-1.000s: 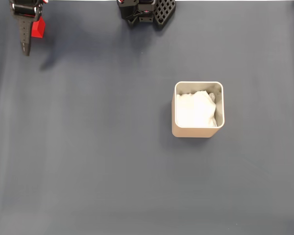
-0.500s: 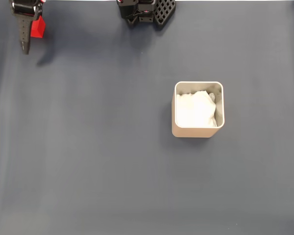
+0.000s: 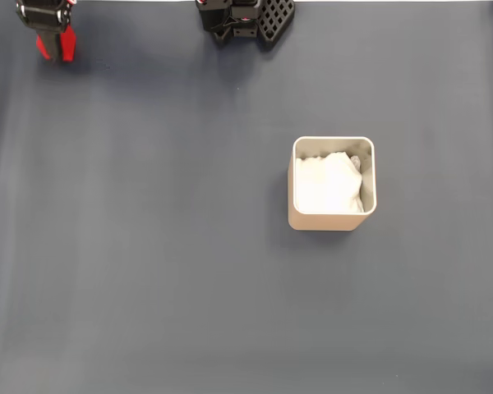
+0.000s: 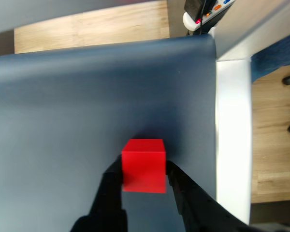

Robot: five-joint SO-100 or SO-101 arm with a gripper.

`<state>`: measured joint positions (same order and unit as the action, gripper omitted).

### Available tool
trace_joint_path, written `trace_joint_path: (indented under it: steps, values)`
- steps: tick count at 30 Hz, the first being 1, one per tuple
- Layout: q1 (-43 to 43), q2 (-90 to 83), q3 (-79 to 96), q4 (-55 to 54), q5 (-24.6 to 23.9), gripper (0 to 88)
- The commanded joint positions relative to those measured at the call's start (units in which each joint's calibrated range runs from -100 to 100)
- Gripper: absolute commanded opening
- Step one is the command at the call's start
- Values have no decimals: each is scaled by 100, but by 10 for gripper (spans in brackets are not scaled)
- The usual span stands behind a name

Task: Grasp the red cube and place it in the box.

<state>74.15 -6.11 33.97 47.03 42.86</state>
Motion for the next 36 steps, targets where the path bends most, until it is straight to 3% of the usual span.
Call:
trace_joint_path:
  steps: [1,14,23,36]
  values:
    - [-84,-268,-270,200,88,3]
    - [-503,-1038,-334,1004,347,3]
    - [-1738,-2249,-389,1899,479,3]
    - [-3513,-2873,-735,2129,640,3]
